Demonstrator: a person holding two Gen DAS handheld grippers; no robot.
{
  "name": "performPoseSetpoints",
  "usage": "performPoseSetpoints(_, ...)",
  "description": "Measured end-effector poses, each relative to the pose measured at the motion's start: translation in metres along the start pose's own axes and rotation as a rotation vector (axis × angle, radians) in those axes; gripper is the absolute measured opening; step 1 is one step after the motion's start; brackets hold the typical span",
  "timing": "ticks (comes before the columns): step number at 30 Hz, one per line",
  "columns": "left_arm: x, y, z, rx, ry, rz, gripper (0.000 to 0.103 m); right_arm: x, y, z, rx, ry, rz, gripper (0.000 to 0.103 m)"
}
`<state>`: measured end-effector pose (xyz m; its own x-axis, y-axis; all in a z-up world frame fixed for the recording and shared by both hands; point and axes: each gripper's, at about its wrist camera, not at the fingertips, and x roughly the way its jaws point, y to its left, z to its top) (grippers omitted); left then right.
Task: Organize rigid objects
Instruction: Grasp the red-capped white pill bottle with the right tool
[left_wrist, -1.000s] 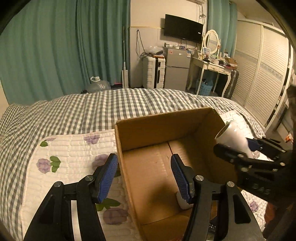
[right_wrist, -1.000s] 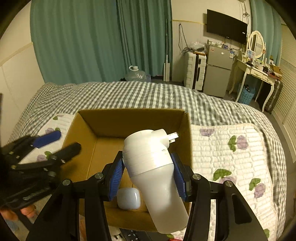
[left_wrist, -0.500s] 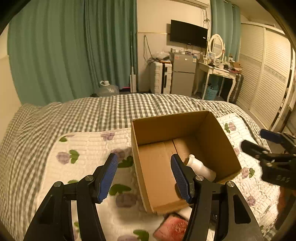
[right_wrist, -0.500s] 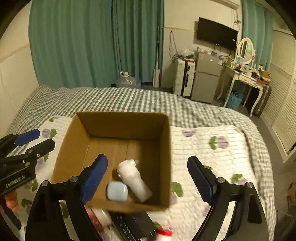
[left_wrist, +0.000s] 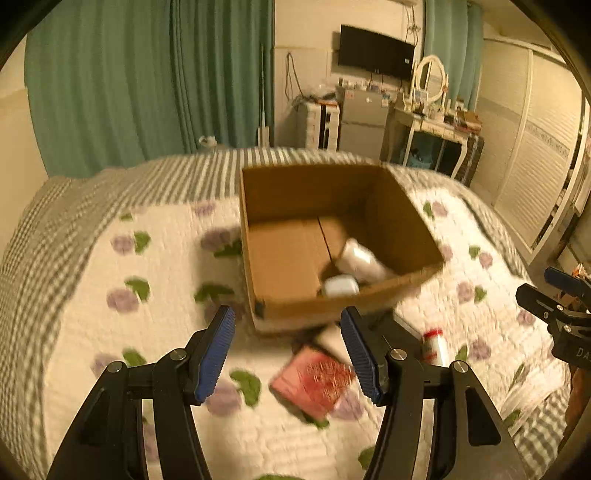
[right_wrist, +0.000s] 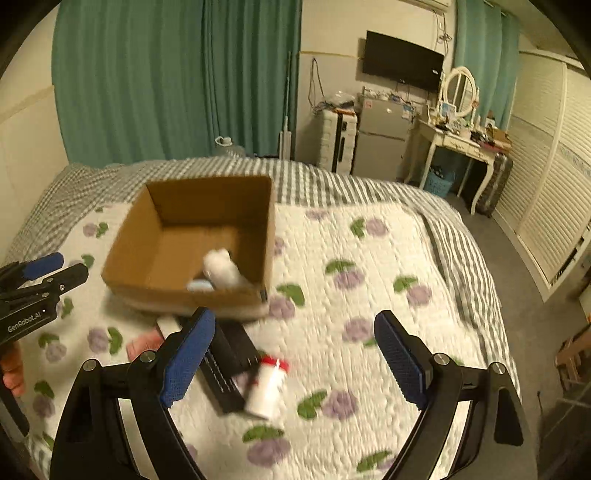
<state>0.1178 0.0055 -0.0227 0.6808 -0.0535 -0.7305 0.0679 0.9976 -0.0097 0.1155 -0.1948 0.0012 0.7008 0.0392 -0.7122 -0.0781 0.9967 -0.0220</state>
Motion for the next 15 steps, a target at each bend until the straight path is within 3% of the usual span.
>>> performPoseSetpoints(6,0.029,-0.01,-0.031,0.052,0.065,0.044,0.063,0.036,0.0,-0.034,0.02,0.092,0.031,0.088)
performPoseSetpoints(12,0.058,-0.007,-0.047,0.052,0.119,0.047,0.063,0.089,0.006,-0.061,0.035,0.209,0.059,0.073)
performPoseSetpoints(15,0.071,-0.01,-0.051,0.051,0.145,0.039,0.063,0.114,0.008,-0.072,0.036,0.27,0.063,0.059)
